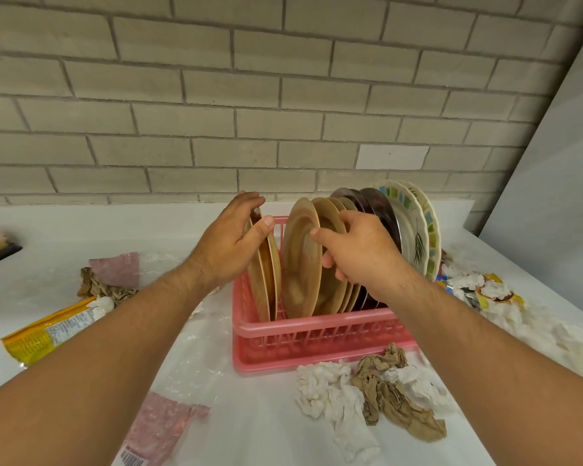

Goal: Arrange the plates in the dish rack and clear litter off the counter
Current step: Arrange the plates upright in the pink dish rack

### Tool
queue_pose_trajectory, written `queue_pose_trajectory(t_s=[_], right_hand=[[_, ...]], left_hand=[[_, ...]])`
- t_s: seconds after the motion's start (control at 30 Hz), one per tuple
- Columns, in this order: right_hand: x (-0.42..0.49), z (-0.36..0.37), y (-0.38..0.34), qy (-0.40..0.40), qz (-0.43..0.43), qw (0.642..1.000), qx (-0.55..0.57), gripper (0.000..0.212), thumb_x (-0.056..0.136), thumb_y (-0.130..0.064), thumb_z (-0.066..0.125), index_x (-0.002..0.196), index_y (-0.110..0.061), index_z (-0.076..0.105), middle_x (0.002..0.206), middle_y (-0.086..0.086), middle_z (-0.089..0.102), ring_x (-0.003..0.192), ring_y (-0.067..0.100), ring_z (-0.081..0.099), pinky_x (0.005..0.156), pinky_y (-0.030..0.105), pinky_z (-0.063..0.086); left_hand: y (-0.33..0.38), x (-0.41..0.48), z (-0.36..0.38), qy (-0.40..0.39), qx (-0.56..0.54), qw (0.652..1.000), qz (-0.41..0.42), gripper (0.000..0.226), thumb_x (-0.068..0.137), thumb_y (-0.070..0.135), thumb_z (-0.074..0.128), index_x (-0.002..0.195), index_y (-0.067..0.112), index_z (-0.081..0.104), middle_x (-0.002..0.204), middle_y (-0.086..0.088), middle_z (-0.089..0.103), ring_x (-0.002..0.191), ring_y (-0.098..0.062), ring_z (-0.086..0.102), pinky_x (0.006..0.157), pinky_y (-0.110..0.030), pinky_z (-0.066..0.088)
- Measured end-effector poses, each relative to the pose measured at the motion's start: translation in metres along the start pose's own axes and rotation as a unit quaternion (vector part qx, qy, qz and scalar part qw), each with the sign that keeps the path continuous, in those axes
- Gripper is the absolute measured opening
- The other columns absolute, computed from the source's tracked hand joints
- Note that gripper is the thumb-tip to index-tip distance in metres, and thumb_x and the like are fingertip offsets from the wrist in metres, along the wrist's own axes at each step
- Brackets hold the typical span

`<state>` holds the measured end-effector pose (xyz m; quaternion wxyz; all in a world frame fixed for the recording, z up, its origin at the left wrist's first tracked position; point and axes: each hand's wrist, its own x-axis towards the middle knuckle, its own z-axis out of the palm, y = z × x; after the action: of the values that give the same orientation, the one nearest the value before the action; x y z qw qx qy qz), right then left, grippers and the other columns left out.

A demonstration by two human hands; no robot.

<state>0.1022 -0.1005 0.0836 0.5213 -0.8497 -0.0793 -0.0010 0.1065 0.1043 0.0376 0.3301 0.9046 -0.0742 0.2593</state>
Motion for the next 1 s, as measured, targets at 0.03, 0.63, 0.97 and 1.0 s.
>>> queue_pose_trajectory(t_s=[0.03, 0.63, 0.97, 1.0], right_hand=[[0.000, 0.000, -0.001, 0.001, 0.012, 1.000, 0.023, 0.038, 0.093, -0.026, 0.060, 0.129, -0.019, 0.049, 0.052, -0.002, 0.063, 0.033, 0.004, 0.048, 0.034, 0.015, 0.037], [-0.027, 0.001, 0.021, 0.014, 0.038, 0.980, -0.194, 0.025, 0.092, -0.018, 0.048, 0.072, -0.009, 0.059, 0.066, 0.009, 0.065, 0.054, 0.023, 0.067, 0.053, 0.036, 0.059], [-0.043, 0.018, 0.041, -0.011, 0.082, 0.967, -0.241, 0.031, 0.098, -0.033, 0.046, 0.085, -0.011, 0.062, 0.076, 0.007, 0.065, 0.059, 0.019, 0.066, 0.058, 0.033, 0.059], [-0.042, 0.019, 0.040, -0.008, 0.085, 0.965, -0.246, 0.031, 0.098, -0.033, 0.046, 0.086, -0.010, 0.062, 0.077, 0.007, 0.065, 0.061, 0.020, 0.065, 0.061, 0.034, 0.059]], left_hand=[[0.000, 0.000, 0.000, 0.000, 0.000, 1.000, 0.000, 0.049, 0.098, 0.050, 0.036, 0.143, 0.029, 0.036, 0.151, 0.010, 0.030, 0.121, 0.010, 0.020, 0.090, -0.008, 0.015], [0.002, 0.001, 0.000, 0.000, -0.006, 1.000, -0.011, 0.050, 0.098, 0.049, 0.035, 0.143, 0.028, 0.035, 0.153, 0.008, 0.028, 0.140, -0.008, 0.022, 0.104, -0.023, 0.019], [0.003, 0.001, 0.002, 0.000, -0.006, 1.000, -0.011, 0.050, 0.098, 0.049, 0.035, 0.143, 0.028, 0.035, 0.153, 0.009, 0.028, 0.139, -0.008, 0.023, 0.104, -0.025, 0.020], [0.003, 0.001, 0.002, 0.000, -0.006, 1.000, -0.010, 0.050, 0.098, 0.049, 0.035, 0.143, 0.028, 0.035, 0.153, 0.009, 0.029, 0.139, -0.008, 0.023, 0.104, -0.024, 0.020]])
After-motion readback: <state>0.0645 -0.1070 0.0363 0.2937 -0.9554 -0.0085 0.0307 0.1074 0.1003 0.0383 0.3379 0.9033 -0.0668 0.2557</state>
